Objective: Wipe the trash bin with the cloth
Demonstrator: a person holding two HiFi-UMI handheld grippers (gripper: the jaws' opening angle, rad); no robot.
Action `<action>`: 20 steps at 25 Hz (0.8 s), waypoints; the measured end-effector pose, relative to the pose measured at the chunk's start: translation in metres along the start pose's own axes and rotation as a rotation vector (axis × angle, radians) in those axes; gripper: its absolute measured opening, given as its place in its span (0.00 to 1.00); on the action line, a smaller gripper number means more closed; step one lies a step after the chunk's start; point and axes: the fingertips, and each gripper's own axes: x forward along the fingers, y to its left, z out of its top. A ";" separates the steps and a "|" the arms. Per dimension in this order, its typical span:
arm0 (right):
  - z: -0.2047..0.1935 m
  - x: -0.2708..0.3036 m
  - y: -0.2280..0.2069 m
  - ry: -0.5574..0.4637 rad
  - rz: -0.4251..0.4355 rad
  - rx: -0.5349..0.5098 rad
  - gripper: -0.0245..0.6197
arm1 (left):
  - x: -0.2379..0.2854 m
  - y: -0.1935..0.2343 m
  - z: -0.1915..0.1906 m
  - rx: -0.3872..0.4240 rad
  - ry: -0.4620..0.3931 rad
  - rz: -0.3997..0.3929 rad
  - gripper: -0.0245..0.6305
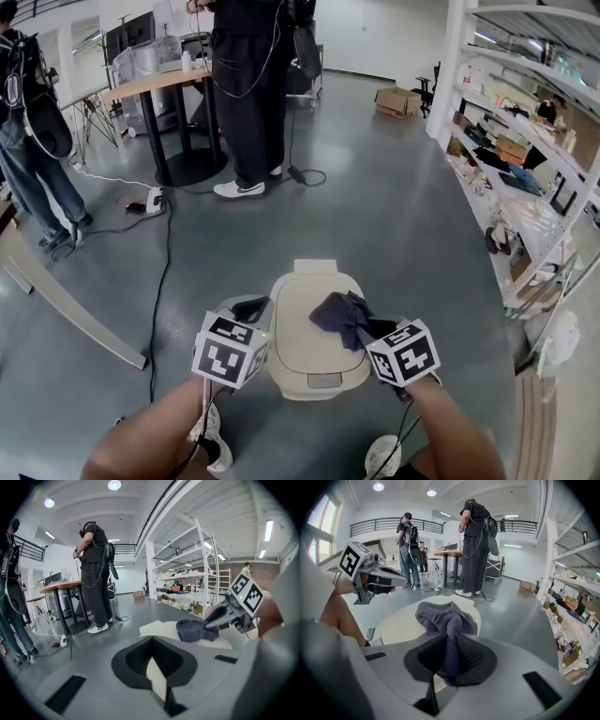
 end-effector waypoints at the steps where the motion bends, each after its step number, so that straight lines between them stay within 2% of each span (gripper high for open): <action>1: 0.002 -0.001 0.000 -0.014 -0.005 0.005 0.12 | 0.000 0.000 0.000 0.000 0.001 -0.001 0.04; 4: 0.016 -0.007 0.008 -0.072 0.005 0.006 0.12 | -0.001 -0.001 0.000 -0.001 -0.002 -0.002 0.04; 9: 0.045 -0.015 0.049 -0.152 0.104 -0.010 0.12 | -0.008 0.001 -0.001 -0.056 -0.004 -0.015 0.04; 15: 0.057 -0.010 0.109 -0.171 0.220 -0.095 0.12 | -0.022 0.020 -0.009 -0.095 -0.002 0.012 0.04; 20: 0.053 -0.012 0.155 -0.153 0.301 -0.183 0.12 | -0.035 0.029 -0.010 -0.112 -0.014 0.031 0.04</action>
